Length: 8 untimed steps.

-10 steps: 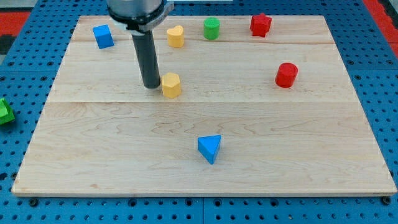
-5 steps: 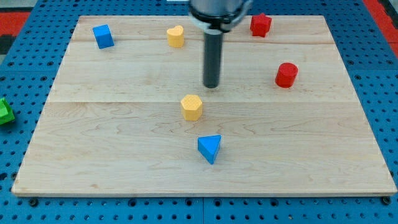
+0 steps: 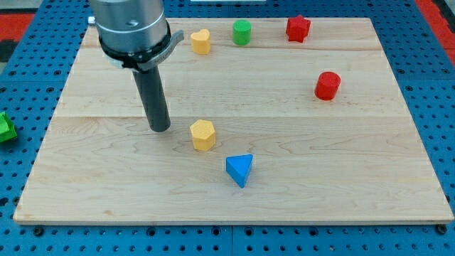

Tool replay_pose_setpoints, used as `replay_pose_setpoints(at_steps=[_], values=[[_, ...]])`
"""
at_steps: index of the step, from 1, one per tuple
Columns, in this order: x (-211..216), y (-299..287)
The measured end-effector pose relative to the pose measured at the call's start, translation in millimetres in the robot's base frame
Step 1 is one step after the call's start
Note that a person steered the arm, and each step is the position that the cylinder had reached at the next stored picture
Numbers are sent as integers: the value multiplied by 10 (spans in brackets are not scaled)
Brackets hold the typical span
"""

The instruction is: Move hexagon to the bottom right of the board

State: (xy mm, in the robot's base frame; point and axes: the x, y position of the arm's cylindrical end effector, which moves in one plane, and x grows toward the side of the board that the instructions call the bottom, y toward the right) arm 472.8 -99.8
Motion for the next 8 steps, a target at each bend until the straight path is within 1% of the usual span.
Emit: replay_pose_setpoints(at_steps=[1, 2, 3, 4, 5, 6, 7, 8], values=[[334, 1040], [295, 1551], [40, 1432], [-161, 1519], [124, 2014], [366, 2377], [29, 2037], [153, 1876]])
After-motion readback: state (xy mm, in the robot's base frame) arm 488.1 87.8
